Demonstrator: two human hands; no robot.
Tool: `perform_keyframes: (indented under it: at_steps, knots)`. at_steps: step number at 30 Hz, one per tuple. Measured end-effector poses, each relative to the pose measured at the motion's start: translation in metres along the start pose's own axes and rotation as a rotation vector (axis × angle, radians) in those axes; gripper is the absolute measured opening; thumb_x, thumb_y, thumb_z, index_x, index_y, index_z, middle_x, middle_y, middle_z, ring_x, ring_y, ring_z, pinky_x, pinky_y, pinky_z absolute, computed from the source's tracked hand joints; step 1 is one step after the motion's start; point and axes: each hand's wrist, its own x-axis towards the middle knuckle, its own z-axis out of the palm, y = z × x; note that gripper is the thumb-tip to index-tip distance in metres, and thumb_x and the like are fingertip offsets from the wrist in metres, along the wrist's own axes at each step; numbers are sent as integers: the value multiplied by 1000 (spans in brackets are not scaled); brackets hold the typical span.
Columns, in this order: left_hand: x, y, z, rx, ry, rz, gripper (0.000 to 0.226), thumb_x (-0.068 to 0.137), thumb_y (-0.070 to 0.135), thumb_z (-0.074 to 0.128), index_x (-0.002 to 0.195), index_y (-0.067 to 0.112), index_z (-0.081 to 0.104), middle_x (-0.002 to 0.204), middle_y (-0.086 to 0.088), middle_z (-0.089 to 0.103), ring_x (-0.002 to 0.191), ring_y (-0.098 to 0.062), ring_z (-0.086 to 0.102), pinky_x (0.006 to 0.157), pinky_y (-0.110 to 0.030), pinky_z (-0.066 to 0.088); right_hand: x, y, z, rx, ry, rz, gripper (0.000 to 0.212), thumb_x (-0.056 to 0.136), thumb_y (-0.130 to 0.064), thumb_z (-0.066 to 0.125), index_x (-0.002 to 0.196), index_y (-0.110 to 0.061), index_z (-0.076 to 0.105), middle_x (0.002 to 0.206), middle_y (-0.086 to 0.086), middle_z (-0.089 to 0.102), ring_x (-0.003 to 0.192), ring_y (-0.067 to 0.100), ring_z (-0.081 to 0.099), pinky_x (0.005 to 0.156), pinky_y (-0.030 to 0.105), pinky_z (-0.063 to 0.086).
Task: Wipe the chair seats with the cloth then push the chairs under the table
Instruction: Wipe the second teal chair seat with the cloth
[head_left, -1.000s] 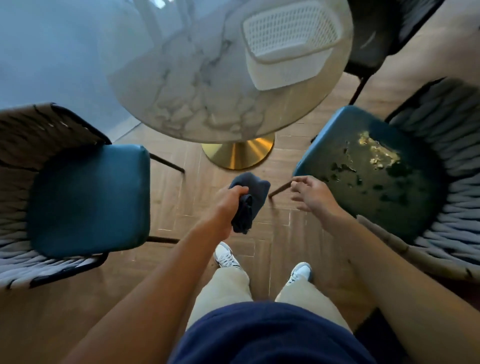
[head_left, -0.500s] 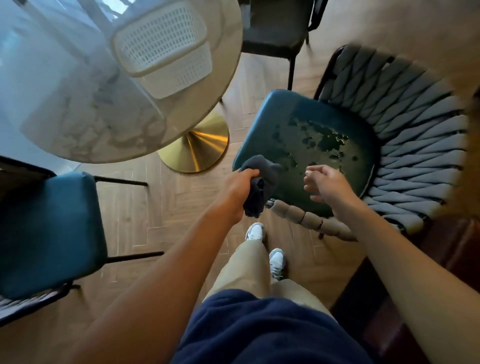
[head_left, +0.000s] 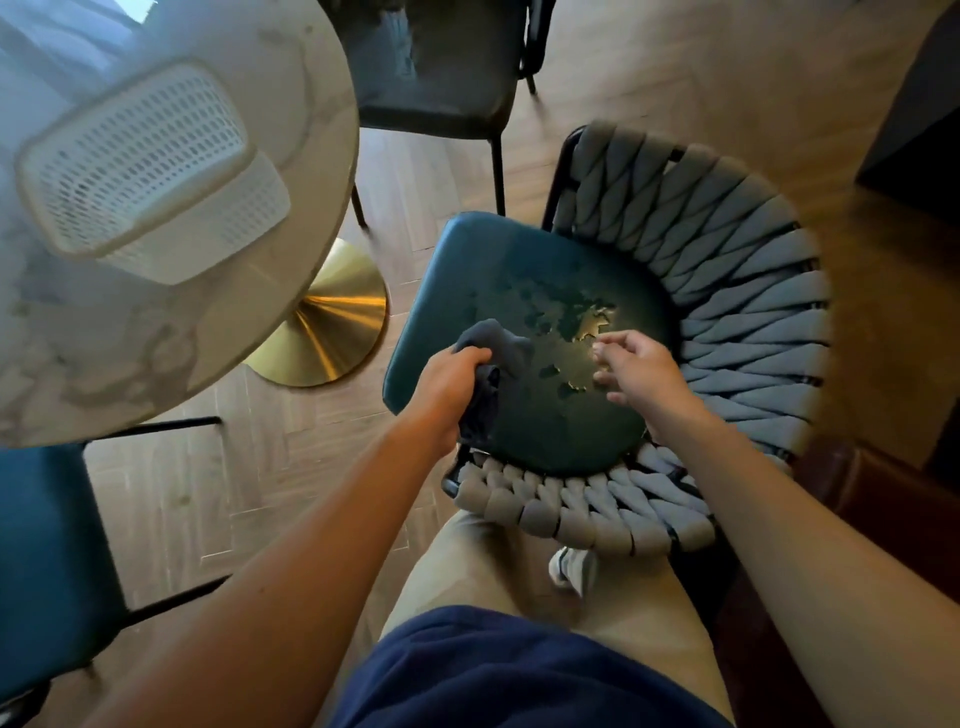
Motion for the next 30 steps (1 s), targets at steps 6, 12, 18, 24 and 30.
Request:
perform_keyframes:
  at_steps: [6,12,18,24,30]
  knots:
    - [17,-6,50,-82,83,11,18,96,17,49,83,23,60,83,-7,65,77,-17,62,67,-30,52,54,-2,-43,-110,-60,-38,19,97,-27,53,111,-17,60,103,1,63,88,16,59,83,35,49]
    - [24,-31,95,-221,277,-27,16,94,15,49,98,15,65,83,-12,66,81,-26,65,79,-40,54,101,6,-79,-249,-220,-88,20,95,-30,54,111,-20,60,106,-2,62,100,17,59,91,38,50]
    - [37,-49,107,-303,398,-24,15,96,14,47,100,14,62,80,-10,65,76,-20,64,64,-31,50,130,14,-91,-321,-275,-130,21,94,-31,55,113,-22,58,108,-2,62,103,19,60,90,39,50]
    - [72,-66,90,-310,413,-3,15,95,15,48,89,20,62,89,-11,68,88,-24,66,80,-40,54,159,34,-80,-349,-202,-124,26,95,-29,55,118,-18,59,109,1,63,95,19,60,82,32,48]
    - [137,-70,59,-324,530,8,26,95,24,46,112,12,62,79,-5,63,75,-19,61,75,-36,49,207,43,-63,-378,-135,-129,28,96,-26,54,122,-15,57,107,-1,58,96,16,53,80,28,39]
